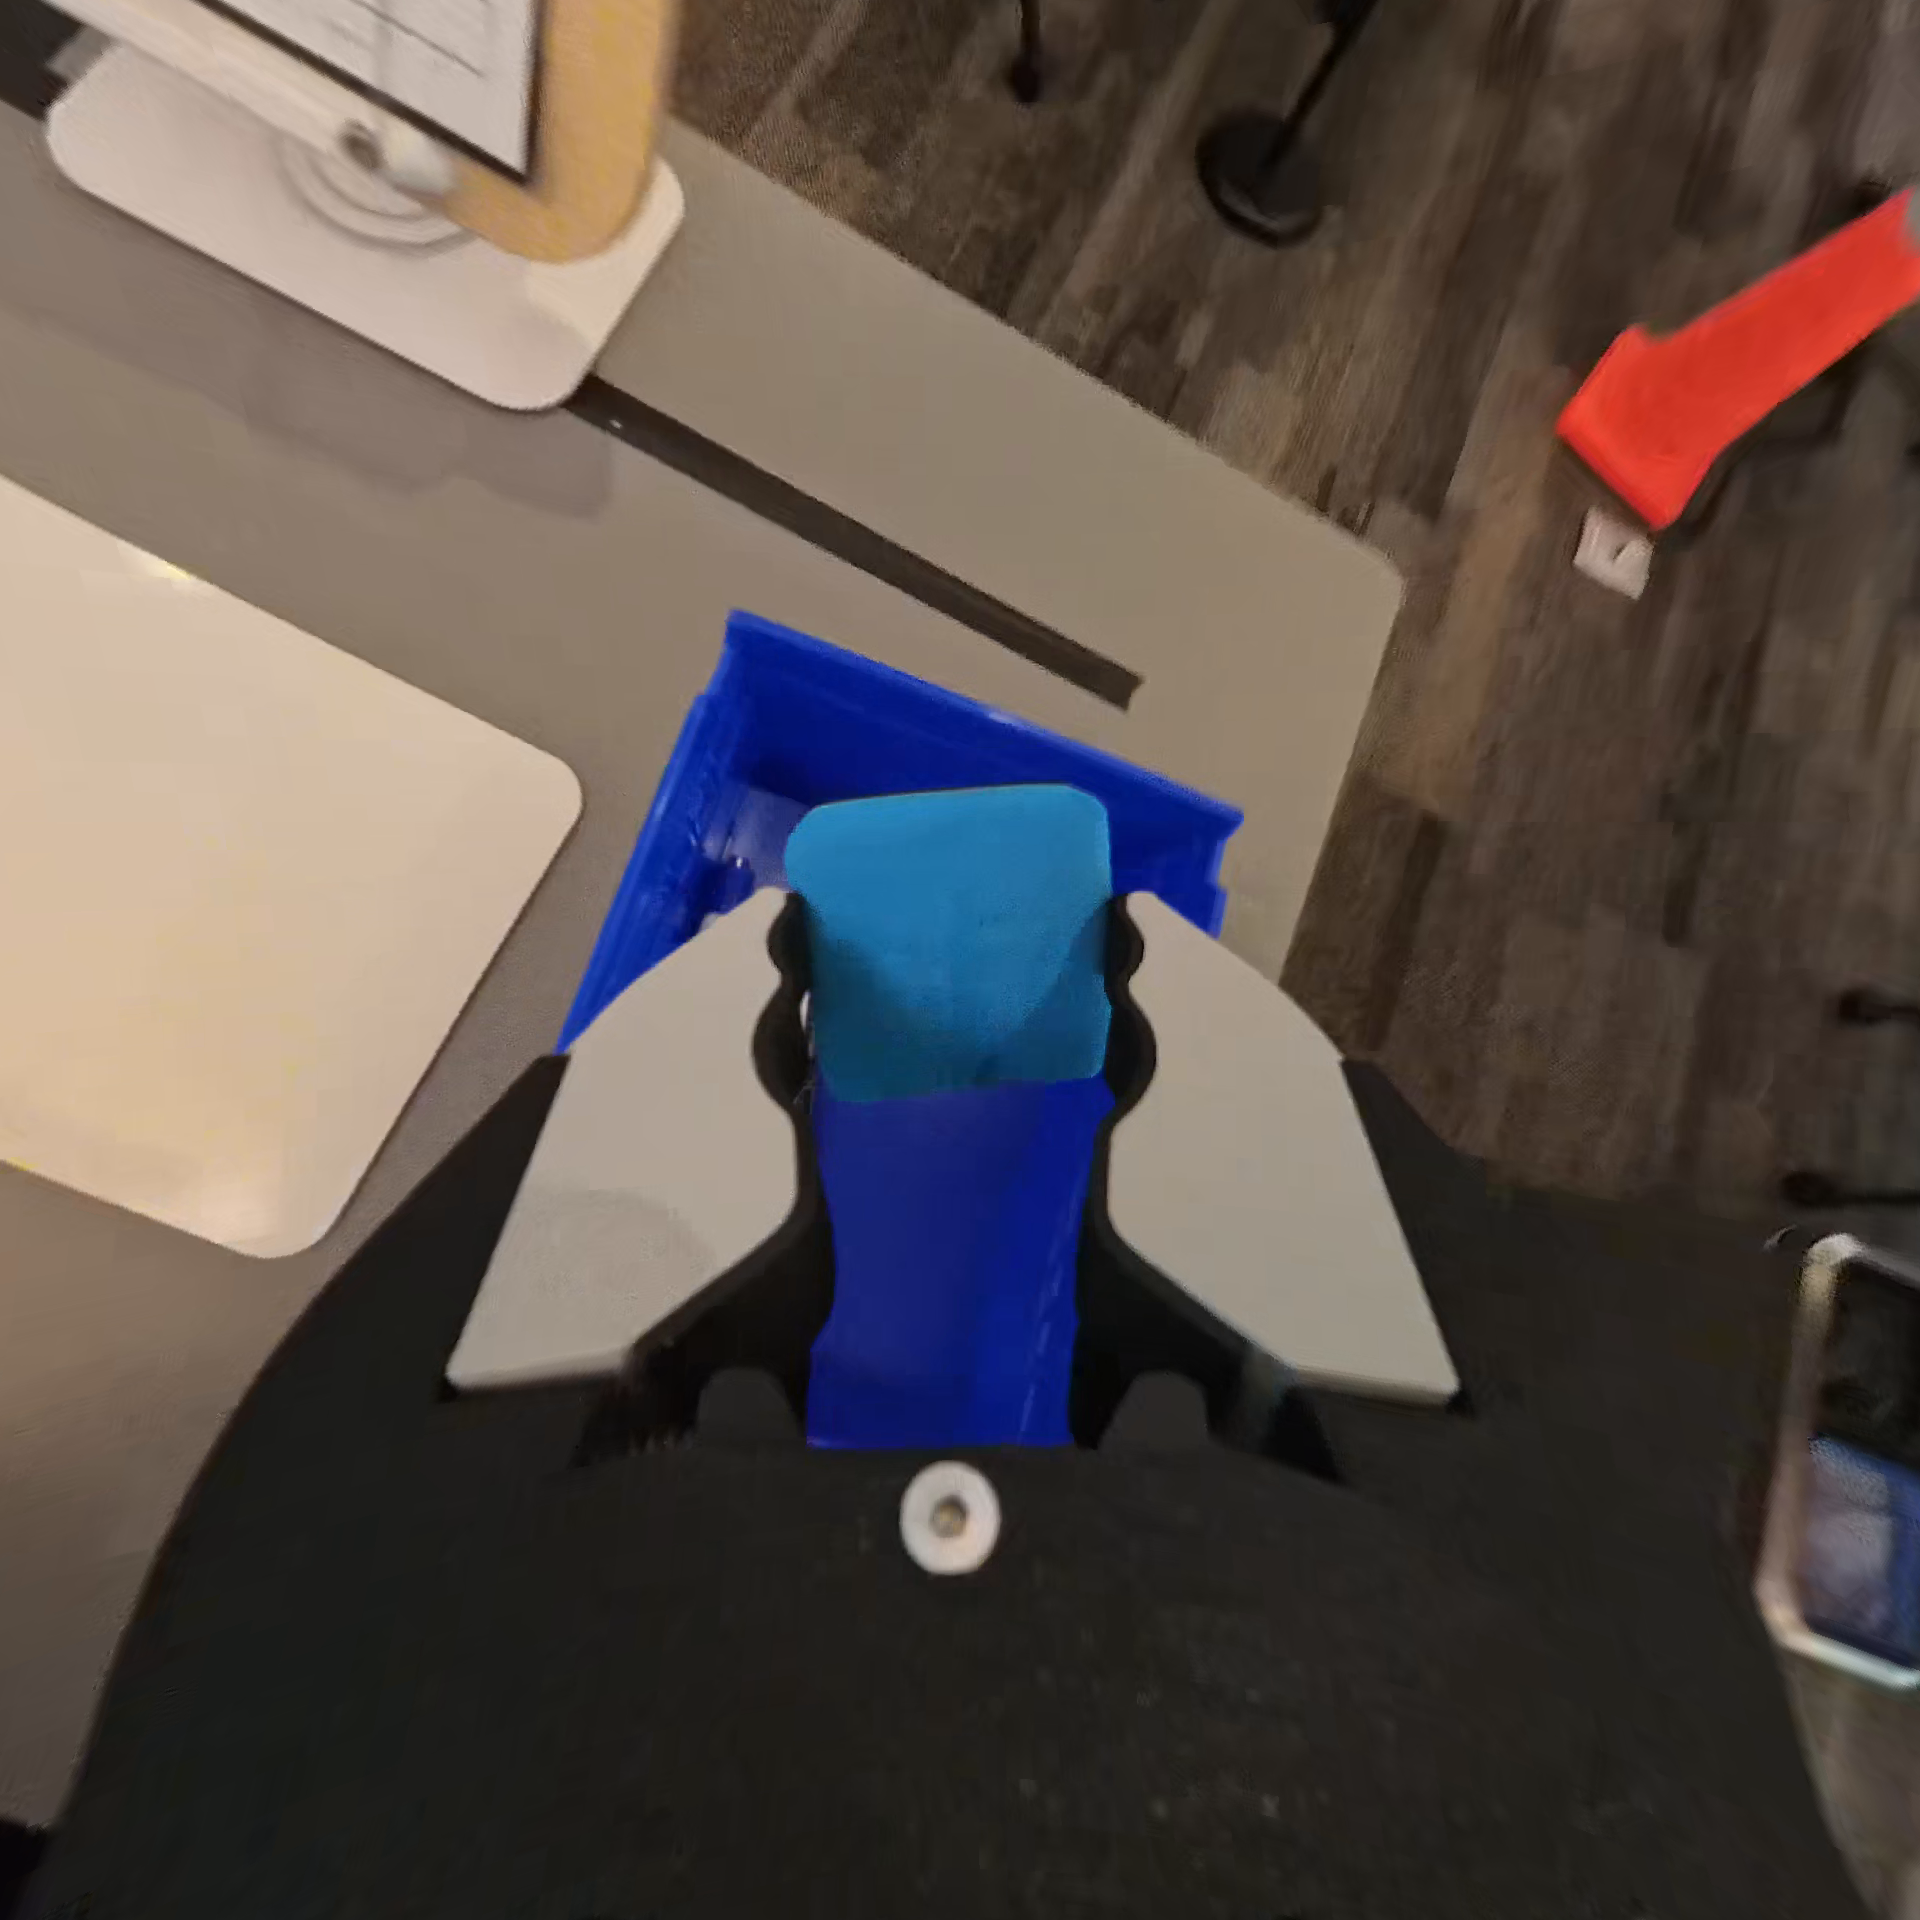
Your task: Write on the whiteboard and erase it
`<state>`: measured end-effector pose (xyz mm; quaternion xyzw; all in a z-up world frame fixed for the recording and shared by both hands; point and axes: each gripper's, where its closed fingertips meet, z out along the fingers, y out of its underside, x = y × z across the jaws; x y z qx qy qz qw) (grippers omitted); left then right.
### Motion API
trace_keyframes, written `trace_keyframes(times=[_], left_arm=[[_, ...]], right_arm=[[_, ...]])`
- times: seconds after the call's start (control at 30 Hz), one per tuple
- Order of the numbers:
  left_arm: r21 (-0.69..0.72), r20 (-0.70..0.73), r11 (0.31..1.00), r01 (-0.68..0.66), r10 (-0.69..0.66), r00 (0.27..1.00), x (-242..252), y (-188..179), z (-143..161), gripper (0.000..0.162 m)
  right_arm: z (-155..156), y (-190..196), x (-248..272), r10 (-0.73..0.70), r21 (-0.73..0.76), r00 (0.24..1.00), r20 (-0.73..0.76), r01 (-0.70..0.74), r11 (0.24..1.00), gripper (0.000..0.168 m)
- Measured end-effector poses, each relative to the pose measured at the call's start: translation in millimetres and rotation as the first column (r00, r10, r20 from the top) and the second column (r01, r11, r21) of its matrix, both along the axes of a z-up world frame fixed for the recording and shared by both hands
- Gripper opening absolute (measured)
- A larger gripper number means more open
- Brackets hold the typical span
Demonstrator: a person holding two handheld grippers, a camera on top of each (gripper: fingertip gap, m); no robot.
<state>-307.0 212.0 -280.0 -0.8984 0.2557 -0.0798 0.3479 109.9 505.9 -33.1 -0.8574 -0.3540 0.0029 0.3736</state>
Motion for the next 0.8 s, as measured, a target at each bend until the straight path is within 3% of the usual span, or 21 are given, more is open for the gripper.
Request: trace_keyframes(times=[0.13, 0.27, 0.37, 0.5, 0.63, 0.73, 0.8], left_arm=[[-0.010, -0.004, 1.000, -0.003, 0.003, 1.000, 0.4, -0.4, -1.7, 0.070], [-0.007, -0.021, 1.000, -0.008, 0.007, 1.000, 0.1, 0.4, -1.2, 0.070], [0.001, -0.016, 1.000, -0.015, 0.015, 1.000, 0.6, 1.6, 1.3, 0.070], [0.000, -0.005, 1.000, -0.031, 0.031, 1.000, -0.3, 2.4, 2.0, 0.070], [0.004, -0.025, 0.999, -0.053, 0.053, 0.998, -3.4, 4.0, 0.5, 0.070], [0.015, -0.023, 0.995, -0.094, 0.095, 0.995, -6.4, 7.1, 3.2, 0.069], [0.035, -0.031, 0.990, -0.139, 0.140, 0.990, -11.5, 9.0, 7.3, 0.068]], right_arm=[[-95.5, 14.3, 30.3, -0.179, -0.248, 0.980, -0.084, 0.153, 0.957, 0.055], [-182.3, 14.4, 44.8, -0.280, -0.420, 0.960, 0.014, 0.260, 0.869, 0.055], [-221.8, 5.9, 53.7, -0.306, -0.499, 0.946, 0.108, 0.318, 0.806, 0.055], [-248.3, -3.1, 61.4, -0.313, -0.526, 0.935, 0.164, 0.352, 0.774, 0.056], [-232.1, -3.9, 59.5, -0.318, -0.467, 0.944, 0.085, 0.319, 0.825, 0.063], [-174.2, -21.2, 55.9, -0.317, -0.287, 0.948, -0.013, 0.300, 0.910, 0.064], [-129.1, -49.6, 31.6, -0.249, -0.118, 0.953, -0.170, 0.231, 0.966, 0.062]])
